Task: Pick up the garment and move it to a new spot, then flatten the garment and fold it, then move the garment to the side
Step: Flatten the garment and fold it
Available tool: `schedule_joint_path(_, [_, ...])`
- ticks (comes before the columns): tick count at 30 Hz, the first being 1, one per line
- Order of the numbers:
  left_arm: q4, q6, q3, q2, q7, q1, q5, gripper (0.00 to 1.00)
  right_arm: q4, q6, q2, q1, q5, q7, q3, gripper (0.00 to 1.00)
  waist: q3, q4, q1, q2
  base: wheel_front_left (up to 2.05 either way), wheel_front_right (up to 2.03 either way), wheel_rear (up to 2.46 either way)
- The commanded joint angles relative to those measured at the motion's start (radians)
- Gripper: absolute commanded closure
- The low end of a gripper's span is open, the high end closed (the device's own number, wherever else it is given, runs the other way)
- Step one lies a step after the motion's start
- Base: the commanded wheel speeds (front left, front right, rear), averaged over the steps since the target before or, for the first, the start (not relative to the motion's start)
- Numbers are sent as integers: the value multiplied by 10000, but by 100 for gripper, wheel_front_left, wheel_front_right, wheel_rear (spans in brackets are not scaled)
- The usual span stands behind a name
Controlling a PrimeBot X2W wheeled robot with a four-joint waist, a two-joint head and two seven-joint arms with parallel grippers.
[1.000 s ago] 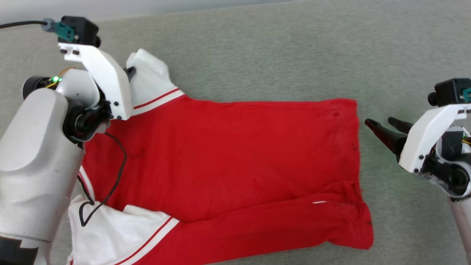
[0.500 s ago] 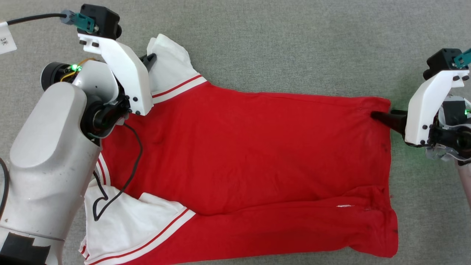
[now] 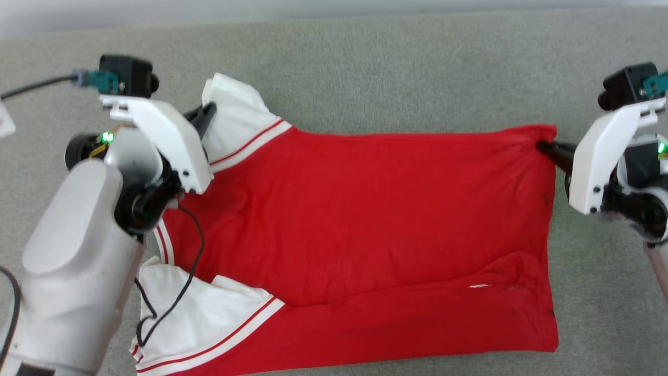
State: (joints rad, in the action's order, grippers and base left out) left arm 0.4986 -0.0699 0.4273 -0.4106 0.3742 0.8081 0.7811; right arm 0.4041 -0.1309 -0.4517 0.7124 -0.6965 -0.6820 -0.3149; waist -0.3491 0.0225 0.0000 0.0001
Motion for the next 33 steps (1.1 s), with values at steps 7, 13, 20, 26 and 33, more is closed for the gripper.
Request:
schedule_joint_path(7, [-793,378,-465,-248,-1006,-2130,367,100,-563,4,-67,-1499,204,755,171,100,1194,-112,0,-1,0,0,0])
schedule_joint_path(13, [-1862,929,-613,-370,-1436,-4249,560,100,-967,4,120,-2986,188,1278,411,100,1707,-224,0,-1,0,0,0])
schedule_joint_path(20, [-2461,1509,-650,-103,-1646,-6421,1018,100,-884,4,406,-4643,-26,2051,941,100,2138,-243,0,-1,0,0,0])
schedule_joint_path(26, [-2404,1541,-523,179,-1505,-7488,1451,63,-753,4,642,-5828,-67,2364,1251,21,2400,-269,0,-1,0,0,0])
schedule_joint_path(33, [-2093,1557,-577,555,-2459,-7773,1285,0,-935,4,891,-6720,185,2987,1341,0,2791,-185,0,-1,0,0,0])
